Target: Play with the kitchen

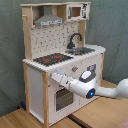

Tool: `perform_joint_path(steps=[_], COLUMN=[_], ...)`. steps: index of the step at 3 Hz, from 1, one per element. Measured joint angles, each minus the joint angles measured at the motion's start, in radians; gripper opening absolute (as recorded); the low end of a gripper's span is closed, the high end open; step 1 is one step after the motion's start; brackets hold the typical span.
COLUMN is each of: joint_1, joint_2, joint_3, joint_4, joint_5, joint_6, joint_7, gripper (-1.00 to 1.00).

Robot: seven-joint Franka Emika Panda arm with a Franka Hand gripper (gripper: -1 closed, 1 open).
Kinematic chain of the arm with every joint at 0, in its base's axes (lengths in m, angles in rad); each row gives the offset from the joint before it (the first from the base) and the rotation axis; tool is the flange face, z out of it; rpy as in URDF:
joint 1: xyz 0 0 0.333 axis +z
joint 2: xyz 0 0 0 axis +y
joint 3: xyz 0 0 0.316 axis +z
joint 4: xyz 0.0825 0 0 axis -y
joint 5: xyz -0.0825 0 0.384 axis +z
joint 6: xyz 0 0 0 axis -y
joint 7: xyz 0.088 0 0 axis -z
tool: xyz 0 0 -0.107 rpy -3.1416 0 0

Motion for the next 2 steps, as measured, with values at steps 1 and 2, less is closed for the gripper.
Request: perform_joint_path(steps=[1,2], joint_1=[0.0,0.004], joint_2=[0.0,0.0], joint_3=[0.0,0.0], joint_4=[-0.001,-0.01], joint_5=[0.0,-0.031], joint_6=[0.0,-0.002], joint_7=[0.001,-0.123], gripper=[-1.0,-1.0])
